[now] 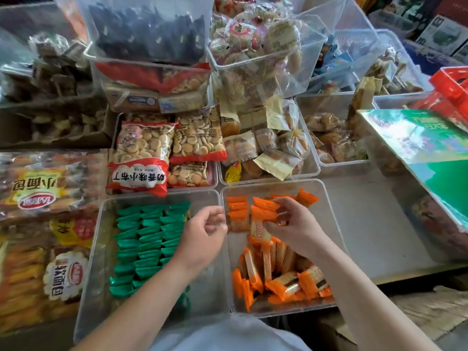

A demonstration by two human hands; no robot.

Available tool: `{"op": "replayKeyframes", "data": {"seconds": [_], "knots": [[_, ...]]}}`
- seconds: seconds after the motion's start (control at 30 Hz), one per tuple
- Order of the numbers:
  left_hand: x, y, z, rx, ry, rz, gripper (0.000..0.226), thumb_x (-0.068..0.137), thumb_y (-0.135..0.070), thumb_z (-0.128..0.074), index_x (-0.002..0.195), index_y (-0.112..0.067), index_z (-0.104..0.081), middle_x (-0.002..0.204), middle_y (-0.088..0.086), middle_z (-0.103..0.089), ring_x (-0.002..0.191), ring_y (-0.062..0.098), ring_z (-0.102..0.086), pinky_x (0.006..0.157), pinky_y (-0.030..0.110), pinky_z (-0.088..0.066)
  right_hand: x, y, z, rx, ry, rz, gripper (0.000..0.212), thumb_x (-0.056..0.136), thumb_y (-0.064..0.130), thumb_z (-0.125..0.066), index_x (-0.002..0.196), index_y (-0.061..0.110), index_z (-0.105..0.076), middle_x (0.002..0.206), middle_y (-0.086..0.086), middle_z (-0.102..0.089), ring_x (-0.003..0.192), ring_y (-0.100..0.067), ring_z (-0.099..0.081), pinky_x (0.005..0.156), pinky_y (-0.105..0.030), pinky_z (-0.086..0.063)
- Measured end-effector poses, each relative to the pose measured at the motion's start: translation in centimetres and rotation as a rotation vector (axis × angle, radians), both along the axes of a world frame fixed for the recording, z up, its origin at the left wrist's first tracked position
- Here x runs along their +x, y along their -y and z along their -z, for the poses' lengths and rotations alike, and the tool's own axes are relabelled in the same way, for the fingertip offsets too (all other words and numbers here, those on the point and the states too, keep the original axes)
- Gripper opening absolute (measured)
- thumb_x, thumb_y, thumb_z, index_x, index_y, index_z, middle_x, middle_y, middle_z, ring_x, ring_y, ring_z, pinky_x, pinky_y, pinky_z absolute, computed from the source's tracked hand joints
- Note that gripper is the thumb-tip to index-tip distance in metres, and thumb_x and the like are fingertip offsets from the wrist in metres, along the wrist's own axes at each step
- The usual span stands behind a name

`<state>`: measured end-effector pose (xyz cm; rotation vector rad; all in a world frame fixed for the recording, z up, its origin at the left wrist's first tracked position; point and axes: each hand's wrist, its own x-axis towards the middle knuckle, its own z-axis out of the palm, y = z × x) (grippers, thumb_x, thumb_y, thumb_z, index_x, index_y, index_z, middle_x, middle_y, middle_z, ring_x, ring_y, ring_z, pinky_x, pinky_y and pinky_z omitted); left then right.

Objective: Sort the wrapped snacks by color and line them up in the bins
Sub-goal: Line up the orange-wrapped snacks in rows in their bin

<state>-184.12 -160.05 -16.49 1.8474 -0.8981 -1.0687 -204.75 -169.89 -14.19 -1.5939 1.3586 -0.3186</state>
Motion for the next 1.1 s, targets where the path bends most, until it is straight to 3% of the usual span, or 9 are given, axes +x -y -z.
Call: {"op": "replayKeyframes", "data": {"seconds": [0.13, 0.23, 0.37, 0.5, 0.63, 0.77, 0.83, 0.93, 1.1], "knots": [[1.7, -0.7, 1.0, 0.063, -0.039, -0.056, 0.036, 0.095, -0.008, -0.070, 0.119, -0.034, -0.063, 0.112, -0.009, -0.071, 0.104, 0.007, -0.067, 0.100, 0.034, -0.057, 2.7, 1.2, 2.6, 0.058, -0.052, -0.107, 0.042, 0.089, 0.006, -0.077, 0.122, 0.026, -0.061, 0.104, 0.012, -0.067, 0.087, 0.003, -0.067, 0.069, -0.009, -0.051], [1.7, -1.1, 1.8, 0.091, -0.083, -0.055, 0.035, 0.096, -0.011, -0.070, 0.118, -0.038, -0.064, 0.112, -0.011, -0.072, 0.103, 0.010, -0.069, 0.098, 0.037, -0.059, 3.5, 0.6, 5.5, 0.109, -0.063, -0.131, 0.047, 0.089, 0.003, -0.074, 0.124, 0.031, -0.062, 0.111, 0.009, -0.069, 0.099, -0.004, -0.069, 0.081, -0.018, -0.056], [1.4, -1.1, 2.4, 0.124, -0.098, -0.033, 0.035, 0.096, -0.010, -0.069, 0.118, -0.037, -0.064, 0.114, -0.010, -0.071, 0.103, 0.009, -0.069, 0.099, 0.034, -0.058, 4.4, -0.1, 8.4, 0.058, -0.130, -0.141, 0.050, 0.090, 0.012, -0.077, 0.133, 0.031, -0.061, 0.126, 0.005, -0.053, 0.115, -0.012, -0.055, 0.088, -0.011, -0.041], [1.0, -0.9, 2.3, 0.132, -0.085, 0.014, 0.032, 0.098, -0.011, -0.067, 0.123, -0.032, -0.065, 0.114, -0.010, -0.069, 0.100, 0.007, -0.067, 0.091, 0.019, -0.055, 5.6, -0.3, 9.5, -0.012, -0.128, -0.101, 0.051, 0.089, 0.008, -0.074, 0.134, 0.026, -0.058, 0.124, 0.003, -0.059, 0.113, -0.013, -0.058, 0.093, -0.022, -0.047], [0.9, -1.2, 2.6, 0.141, -0.061, 0.021, 0.032, 0.098, -0.012, -0.067, 0.124, -0.031, -0.066, 0.113, -0.013, -0.070, 0.101, 0.006, -0.067, 0.092, 0.020, -0.056, 5.8, -0.7, 9.8, -0.005, -0.135, -0.045, 0.053, 0.086, 0.003, -0.072, 0.129, 0.029, -0.058, 0.123, 0.006, -0.061, 0.114, -0.014, -0.061, 0.098, -0.035, -0.056], [0.8, -1.1, 2.7, 0.132, -0.039, 0.020, 0.032, 0.098, -0.013, -0.067, 0.124, -0.031, -0.066, 0.112, -0.013, -0.070, 0.100, 0.004, -0.067, 0.092, 0.020, -0.056, 5.9, -0.9, 9.1, 0.061, -0.077, 0.026, 0.062, 0.090, -0.002, -0.069, 0.137, 0.031, -0.046, 0.112, 0.015, -0.062, 0.102, -0.005, -0.065, 0.070, -0.010, -0.053], [0.7, -1.2, 2.7, 0.130, -0.023, 0.031, 0.031, 0.098, -0.013, -0.066, 0.123, -0.032, -0.066, 0.111, -0.014, -0.070, 0.099, 0.004, -0.067, 0.091, 0.019, -0.055, 6.4, -1.0, 8.0, 0.084, -0.048, 0.038, 0.066, 0.089, -0.001, -0.072, 0.142, 0.027, -0.045, 0.110, 0.017, -0.058, 0.103, -0.003, -0.063, 0.068, -0.004, -0.047], [0.5, -1.6, 2.9, 0.122, 0.010, 0.058, 0.028, 0.098, -0.013, -0.066, 0.116, -0.035, -0.067, 0.103, -0.013, -0.070, 0.089, 0.002, -0.066, 0.085, 0.017, -0.055, 5.5, -1.4, 6.1, 0.053, -0.025, 0.060, 0.051, 0.089, 0.001, -0.075, 0.125, 0.030, -0.055, 0.105, 0.021, -0.059, 0.094, 0.006, -0.058, 0.072, -0.006, -0.047], [0.0, -2.3, 4.3, 0.174, 0.053, 0.148, 0.022, 0.096, -0.016, -0.067, 0.106, -0.035, -0.069, 0.081, -0.014, -0.063, 0.065, -0.003, -0.055, 0.072, 0.018, -0.049, 2.7, -3.8, 6.5, -0.053, -0.300, -0.085, 0.011, 0.091, 0.026, -0.075, 0.099, 0.023, -0.068, 0.090, 0.009, -0.068, 0.084, -0.015, -0.064, 0.073, -0.029, -0.056]]}}
